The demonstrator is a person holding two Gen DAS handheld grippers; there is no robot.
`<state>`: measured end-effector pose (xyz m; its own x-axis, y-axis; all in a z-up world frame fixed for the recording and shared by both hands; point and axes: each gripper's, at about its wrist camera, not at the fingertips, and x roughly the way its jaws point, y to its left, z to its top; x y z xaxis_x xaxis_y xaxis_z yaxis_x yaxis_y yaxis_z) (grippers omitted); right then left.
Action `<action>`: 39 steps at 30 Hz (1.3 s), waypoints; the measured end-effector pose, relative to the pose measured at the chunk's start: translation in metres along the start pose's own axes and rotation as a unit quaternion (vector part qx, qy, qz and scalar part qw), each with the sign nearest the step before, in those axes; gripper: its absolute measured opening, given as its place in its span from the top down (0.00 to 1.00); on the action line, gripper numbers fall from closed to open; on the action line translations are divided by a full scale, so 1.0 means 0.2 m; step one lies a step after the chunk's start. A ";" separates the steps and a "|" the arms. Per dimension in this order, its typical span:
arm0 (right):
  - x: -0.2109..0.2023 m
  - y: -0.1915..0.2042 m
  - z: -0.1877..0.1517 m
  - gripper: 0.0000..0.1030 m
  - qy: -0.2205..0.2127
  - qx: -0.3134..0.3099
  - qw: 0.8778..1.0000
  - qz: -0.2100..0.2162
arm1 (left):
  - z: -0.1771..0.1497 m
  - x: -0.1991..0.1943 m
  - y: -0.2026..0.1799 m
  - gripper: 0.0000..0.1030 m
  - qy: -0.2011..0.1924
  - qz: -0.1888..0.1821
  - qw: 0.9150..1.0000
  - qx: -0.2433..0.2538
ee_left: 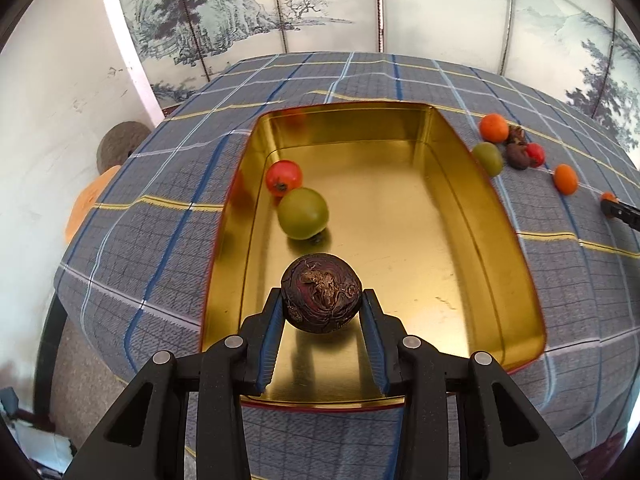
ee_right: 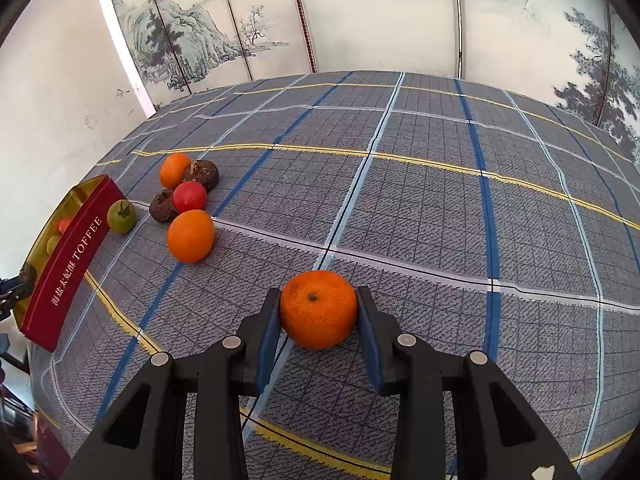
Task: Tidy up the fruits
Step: 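Lower the brown fruit into the tin and open the left tool, then carry the orange into the tin and open the right tool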
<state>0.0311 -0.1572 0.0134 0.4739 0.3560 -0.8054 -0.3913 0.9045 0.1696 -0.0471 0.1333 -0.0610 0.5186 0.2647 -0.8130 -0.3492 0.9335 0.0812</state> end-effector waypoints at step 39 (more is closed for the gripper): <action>-0.08 0.12 -0.08 0.67 -0.003 -0.018 1.000 0.007 | -0.03 -0.16 0.04 0.36 -0.061 0.036 0.997 -0.012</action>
<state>0.0012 -0.1453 0.0208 0.4726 0.3700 -0.7998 -0.4261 0.8904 0.1601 -0.0718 0.1312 -0.0385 0.5823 0.3592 -0.7293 -0.4072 0.9053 0.1208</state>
